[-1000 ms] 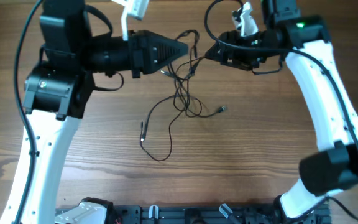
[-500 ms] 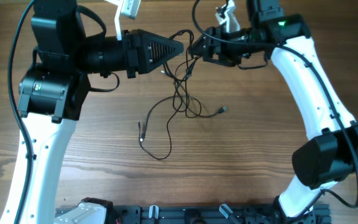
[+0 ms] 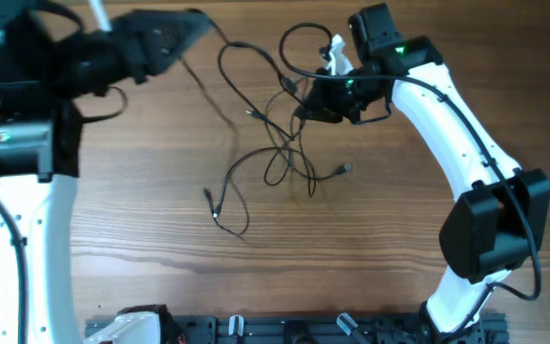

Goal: Untangle cables

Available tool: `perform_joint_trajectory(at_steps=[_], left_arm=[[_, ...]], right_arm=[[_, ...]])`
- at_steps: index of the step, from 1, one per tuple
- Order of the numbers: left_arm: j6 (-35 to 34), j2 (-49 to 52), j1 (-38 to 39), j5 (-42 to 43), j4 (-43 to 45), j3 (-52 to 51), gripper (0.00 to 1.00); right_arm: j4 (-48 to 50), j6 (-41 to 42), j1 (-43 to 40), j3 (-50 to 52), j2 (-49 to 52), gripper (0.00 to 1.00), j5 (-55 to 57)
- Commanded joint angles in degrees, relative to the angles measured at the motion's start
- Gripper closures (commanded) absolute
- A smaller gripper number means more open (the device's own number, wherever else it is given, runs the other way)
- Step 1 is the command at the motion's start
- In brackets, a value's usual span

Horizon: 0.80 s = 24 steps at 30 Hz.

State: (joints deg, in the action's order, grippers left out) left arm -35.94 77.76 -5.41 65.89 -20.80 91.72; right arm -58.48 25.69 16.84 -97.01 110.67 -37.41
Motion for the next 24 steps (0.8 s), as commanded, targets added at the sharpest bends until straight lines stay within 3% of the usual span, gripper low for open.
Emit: perform_joint_trajectory(at_steps=[1,12,19,24], left_arm=[[-2.51,-4.55,-6.58,0.26,0.52,0.94,0.96],[-3.69,-8.74,-18.51,0.26,1.92,0.94,0.96],[-14.78,-8.24,-27.32,-3.15,15.23,0.94,0.96],[-15.30,-5.99,-34.12,-3.15,18.14,3.69,0.96]], right_arm=[[-2.62,-0.31,-3.19,0.66,0.98,0.95,11.63],[-8.61,-4.85,-10.73,0.66,0.98,0.87,20.79],[-10.05,-6.25,-15.80,0.68,0.98,0.92,24.30],[-11.08,-7.72,-17.09,0.68,0.98,0.92,24.28]])
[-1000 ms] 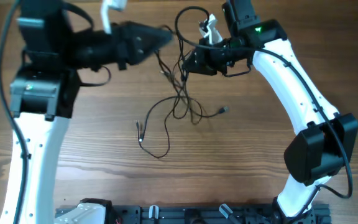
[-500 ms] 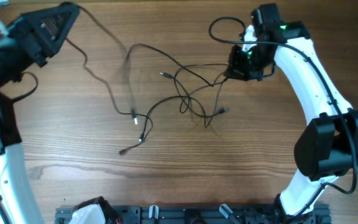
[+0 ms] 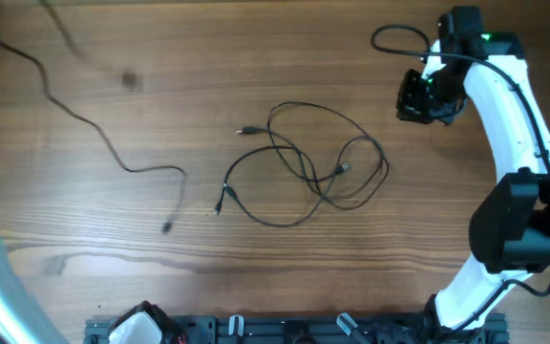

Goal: Untangle cables

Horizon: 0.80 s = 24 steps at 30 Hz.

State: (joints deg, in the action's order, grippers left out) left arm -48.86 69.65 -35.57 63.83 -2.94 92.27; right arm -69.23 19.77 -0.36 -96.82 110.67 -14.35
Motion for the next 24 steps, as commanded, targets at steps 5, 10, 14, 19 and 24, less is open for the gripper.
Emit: perform_joint_trajectory(at_steps=[5,10,14,19,24], left_arm=[[4.07,9.29,-9.60,-3.52,-9.29,11.72,0.96],[18.51,12.28,-8.41,-31.43,-31.56,14.49,0.96],[18.86,17.70,-2.62,-61.11,-36.72,14.47,0.96],[21.99,24.37,0.02,-73.53,-35.08,14.47,0.96],[22.75,30.42,0.37,-83.27,-36.15,14.45,0.96]], right_arm=[[-0.96,-2.95,0.17,0.48,0.98,0.92,0.31],[-1.60,-3.32,0.17,0.48,0.98,0.92,-0.33],[-2.91,-5.11,0.17,0.48,0.98,0.92,-0.72],[-3.65,-6.27,0.17,0.48,0.98,0.91,-0.72],[-3.69,-6.80,0.17,0.48,0.98,0.91,-0.76]])
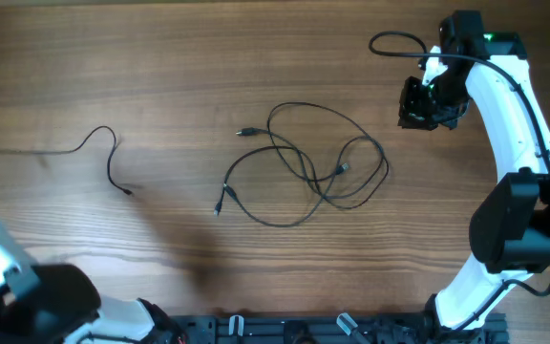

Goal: Untangle cables

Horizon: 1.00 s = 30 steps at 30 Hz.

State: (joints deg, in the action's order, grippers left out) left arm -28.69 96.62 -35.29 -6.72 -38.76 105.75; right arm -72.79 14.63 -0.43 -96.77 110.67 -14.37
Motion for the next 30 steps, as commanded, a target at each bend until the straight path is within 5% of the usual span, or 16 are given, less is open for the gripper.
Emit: perform_joint_trajectory(at_steps=[1,3,4,6,7,20,26,30], left_arm=[[2.58,4.72,-0.15,-13.11,-0.68,0.96,0.96],[2.49,7.04,-0.24,-13.03,-1.53,0.96,0.88],[2.49,8.00,-0.20,-12.41,-1.60,0.96,0.73],[2.34,9.22,-0.07,-10.82,-1.60,0.96,0.31],[2.36,9.60,0.17,-10.27,-1.60,0.96,0.00],[2.78,1.07,12.83,-8.83,-11.21,0.96,0.00],[7.96,-0.90,24.46,15.39,-22.95,0.52,0.08],[10.93,-0.90,34.29,16.92,-25.68,-3.06,0.08]], right_arm=[[-0.17,-2.03,0.24,0.44,0.98,0.91,-0.74],[-0.24,-2.69,0.24,0.44,0.98,0.91,-1.16],[-0.35,-2.67,0.24,0.44,0.98,0.91,-1.16],[-0.35,-2.69,0.24,0.44,0.98,0.91,-1.16],[-0.31,-2.71,0.24,0.44,0.98,0.91,-1.16],[3.74,-9.79,0.24,0.35,0.50,0.94,-13.62],[4.59,-14.58,0.24,0.24,-7.23,0.78,-21.33],[4.66,-12.61,0.09,0.24,-13.40,0.48,-19.10]])
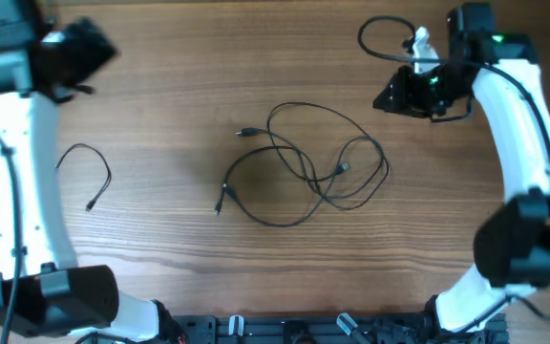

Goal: Untangle cables

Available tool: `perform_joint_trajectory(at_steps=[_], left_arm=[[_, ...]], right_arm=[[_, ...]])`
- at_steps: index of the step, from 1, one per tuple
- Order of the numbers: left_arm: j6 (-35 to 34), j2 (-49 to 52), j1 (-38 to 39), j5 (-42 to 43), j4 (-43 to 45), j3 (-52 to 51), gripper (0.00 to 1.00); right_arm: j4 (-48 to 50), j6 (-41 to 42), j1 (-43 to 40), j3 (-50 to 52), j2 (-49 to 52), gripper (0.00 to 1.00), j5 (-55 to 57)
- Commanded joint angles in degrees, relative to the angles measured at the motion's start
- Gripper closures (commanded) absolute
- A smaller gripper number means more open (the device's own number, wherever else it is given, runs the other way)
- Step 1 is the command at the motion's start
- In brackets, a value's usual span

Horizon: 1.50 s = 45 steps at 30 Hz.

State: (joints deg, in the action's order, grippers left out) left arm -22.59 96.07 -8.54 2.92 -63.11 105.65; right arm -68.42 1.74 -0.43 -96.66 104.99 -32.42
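A tangle of thin black cables lies at the table's middle, with plug ends at its left and centre. One short black cable lies apart at the left. My left gripper hovers at the far left, well away from that cable; its fingers are too dark to read. At the far right, my right gripper points left. A looped black cable with a white tag runs into it and seems to be held.
The left arm's white link runs down the left edge. The right arm curves along the right side. A black rail lines the front edge.
The left arm has come back into view, with its gripper at the far left. The short cable lies curled further left and nearer. The right gripper has turned to point left, and its loop shifted left.
First both grippers were at the tangle at the far middle, each on a cable. Then each had moved outward with a cable, left and right, leaving a smaller tangle at the centre. Later the left cable lay loose on the table, while the right kept its loop.
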Motion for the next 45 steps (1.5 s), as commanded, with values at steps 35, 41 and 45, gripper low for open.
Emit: perform_joint_trajectory(at_steps=[35,41,45], left_arm=[[27.87,22.62,56.15,13.68,37.24,-27.10,0.31],[27.89,23.96,56.00,11.93,38.77,-27.10,0.58],[27.71,23.17,55.56,10.47,37.92,-26.53,0.96]], right_arm=[[-5.84,2.25,-9.73,0.15,-13.51,0.34,3.85],[-7.37,-0.22,-9.73,0.15,-13.51,0.33,3.87],[-7.50,-0.22,-9.73,0.15,-13.51,0.33,3.87]])
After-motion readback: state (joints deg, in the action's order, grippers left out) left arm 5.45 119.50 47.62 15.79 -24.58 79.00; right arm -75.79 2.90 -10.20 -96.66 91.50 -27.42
